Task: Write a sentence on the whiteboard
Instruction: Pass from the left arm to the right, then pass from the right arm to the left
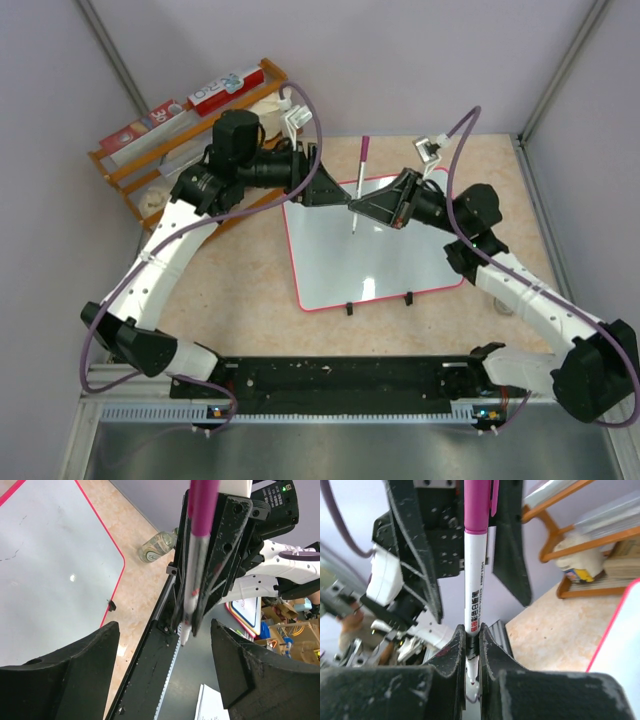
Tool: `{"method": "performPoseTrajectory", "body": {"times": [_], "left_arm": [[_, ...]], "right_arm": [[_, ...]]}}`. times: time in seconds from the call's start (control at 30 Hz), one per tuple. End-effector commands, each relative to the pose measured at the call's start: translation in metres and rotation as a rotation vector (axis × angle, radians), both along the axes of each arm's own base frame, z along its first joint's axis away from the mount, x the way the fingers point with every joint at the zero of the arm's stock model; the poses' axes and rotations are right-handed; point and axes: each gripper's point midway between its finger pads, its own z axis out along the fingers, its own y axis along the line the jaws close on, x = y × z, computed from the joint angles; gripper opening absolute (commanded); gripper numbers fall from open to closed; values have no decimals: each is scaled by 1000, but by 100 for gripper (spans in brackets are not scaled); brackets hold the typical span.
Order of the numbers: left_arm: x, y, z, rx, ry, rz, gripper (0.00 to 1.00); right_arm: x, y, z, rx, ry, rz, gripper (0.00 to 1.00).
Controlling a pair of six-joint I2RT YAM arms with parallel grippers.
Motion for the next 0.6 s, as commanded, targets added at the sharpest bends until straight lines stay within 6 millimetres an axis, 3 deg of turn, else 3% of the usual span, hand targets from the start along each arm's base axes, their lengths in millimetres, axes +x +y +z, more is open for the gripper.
{"method": "performPoseTrajectory", "body": {"times": [0.0,0.17,0.33,0.57], "left_arm": [[-5,0,15,-61,-61,-4,78],[-15,-28,18,-109,-55,-84,77],[-16,-46,5,-91,-31,-121,73],[-17,-62,-10,-81,-4,-149,59]], "right_arm": [[34,-26,3,74,55,-285,0],[37,-42,6,120,74,-372,0],[37,-50,11,139,78,-395,0],[35,-55,13,143,77,-403,0]]}}
